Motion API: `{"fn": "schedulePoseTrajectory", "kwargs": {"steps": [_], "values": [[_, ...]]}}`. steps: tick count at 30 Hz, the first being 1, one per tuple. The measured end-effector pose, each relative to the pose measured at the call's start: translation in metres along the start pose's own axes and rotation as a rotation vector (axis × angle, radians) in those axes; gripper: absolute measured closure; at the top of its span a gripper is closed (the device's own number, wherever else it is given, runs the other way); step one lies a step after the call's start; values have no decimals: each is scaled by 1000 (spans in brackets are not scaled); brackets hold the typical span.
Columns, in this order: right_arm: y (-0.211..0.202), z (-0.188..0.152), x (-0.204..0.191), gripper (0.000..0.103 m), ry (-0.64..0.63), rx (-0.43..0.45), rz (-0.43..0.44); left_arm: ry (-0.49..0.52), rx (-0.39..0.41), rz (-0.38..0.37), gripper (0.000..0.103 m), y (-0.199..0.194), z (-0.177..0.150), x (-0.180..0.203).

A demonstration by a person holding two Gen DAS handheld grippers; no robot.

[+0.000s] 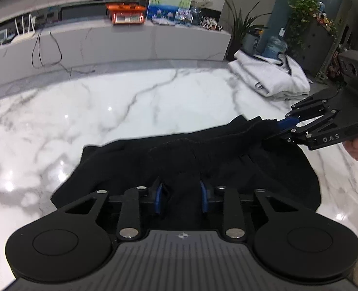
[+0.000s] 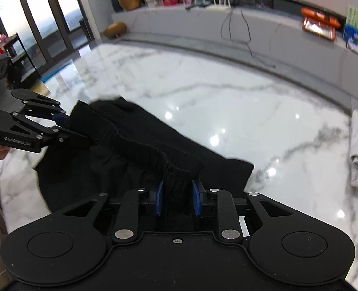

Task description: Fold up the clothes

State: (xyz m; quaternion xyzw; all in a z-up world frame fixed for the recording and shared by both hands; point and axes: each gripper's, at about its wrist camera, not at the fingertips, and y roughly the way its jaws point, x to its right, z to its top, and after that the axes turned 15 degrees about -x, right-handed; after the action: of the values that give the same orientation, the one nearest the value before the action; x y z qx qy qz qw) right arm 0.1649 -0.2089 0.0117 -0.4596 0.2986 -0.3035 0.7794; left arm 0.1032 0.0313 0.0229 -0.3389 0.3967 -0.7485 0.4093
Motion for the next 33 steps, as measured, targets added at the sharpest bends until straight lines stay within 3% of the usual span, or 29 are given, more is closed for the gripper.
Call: {"fn": "schedulePoseTrajectory", "kwargs": {"steps": [5, 13, 22, 31, 33], "values": [[-21, 14, 5, 81, 28, 46, 1, -37, 19, -3, 77, -7, 20, -7], [33, 30, 38, 81, 188, 42, 13, -125, -19, 4, 78, 46, 34, -30], [51, 20, 44, 79, 203, 52, -6, -154, -57, 44, 69, 66, 29, -36], [64, 14, 33, 67, 182, 54, -88, -166, -63, 83, 67, 68, 26, -32], [65, 14, 28, 53, 173, 48, -138, -176, -63, 84, 66, 68, 26, -32]]}}
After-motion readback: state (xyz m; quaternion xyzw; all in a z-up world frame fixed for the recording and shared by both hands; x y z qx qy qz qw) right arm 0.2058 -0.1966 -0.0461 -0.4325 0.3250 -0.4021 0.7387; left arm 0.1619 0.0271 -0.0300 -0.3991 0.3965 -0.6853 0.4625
